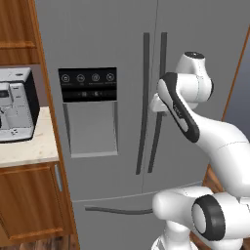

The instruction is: There is a bowl on the dining counter. Grab a lemon wedge from the fridge and place it in the bowl. Then get the liquor bottle and glass cup from the cabinet and place them next to the bowl.

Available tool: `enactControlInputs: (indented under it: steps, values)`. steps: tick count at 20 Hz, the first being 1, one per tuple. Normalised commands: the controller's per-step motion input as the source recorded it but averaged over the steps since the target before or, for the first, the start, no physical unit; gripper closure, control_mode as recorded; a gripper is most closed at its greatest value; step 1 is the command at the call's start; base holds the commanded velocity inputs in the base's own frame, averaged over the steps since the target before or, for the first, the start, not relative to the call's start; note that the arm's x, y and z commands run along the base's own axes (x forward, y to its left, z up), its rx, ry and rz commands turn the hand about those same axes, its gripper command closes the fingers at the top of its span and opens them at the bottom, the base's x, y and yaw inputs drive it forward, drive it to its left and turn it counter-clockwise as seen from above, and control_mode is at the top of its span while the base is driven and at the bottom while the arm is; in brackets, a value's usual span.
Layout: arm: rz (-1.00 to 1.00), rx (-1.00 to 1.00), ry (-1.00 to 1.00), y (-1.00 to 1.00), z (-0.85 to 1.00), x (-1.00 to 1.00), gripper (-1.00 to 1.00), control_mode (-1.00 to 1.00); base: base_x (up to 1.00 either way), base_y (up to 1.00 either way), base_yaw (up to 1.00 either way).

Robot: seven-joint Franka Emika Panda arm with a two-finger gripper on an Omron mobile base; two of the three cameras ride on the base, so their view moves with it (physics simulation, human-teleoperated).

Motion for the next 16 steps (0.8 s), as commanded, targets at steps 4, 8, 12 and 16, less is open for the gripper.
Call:
enactControlInputs:
  steps: [4, 8, 12, 16]
  values:
    - [0.0, 0.0, 0.0, 0.0, 0.0, 0.0, -1.0, 1.0, -0.12, 0.0, 0.0]
    - [0.0, 0.0, 0.0, 0.0, 0.0, 0.0, -1.0, 1.0, -0.55, 0.17, 0.0]
    - [0.0, 0.0, 0.0, 0.0, 0.0, 0.0, -1.0, 1.0, -0.76, 0.38, 0.0]
    - [0.0, 0.0, 0.0, 0.0, 0.0, 0.0, -1.0, 1.0, -0.64, 0.37, 0.0]
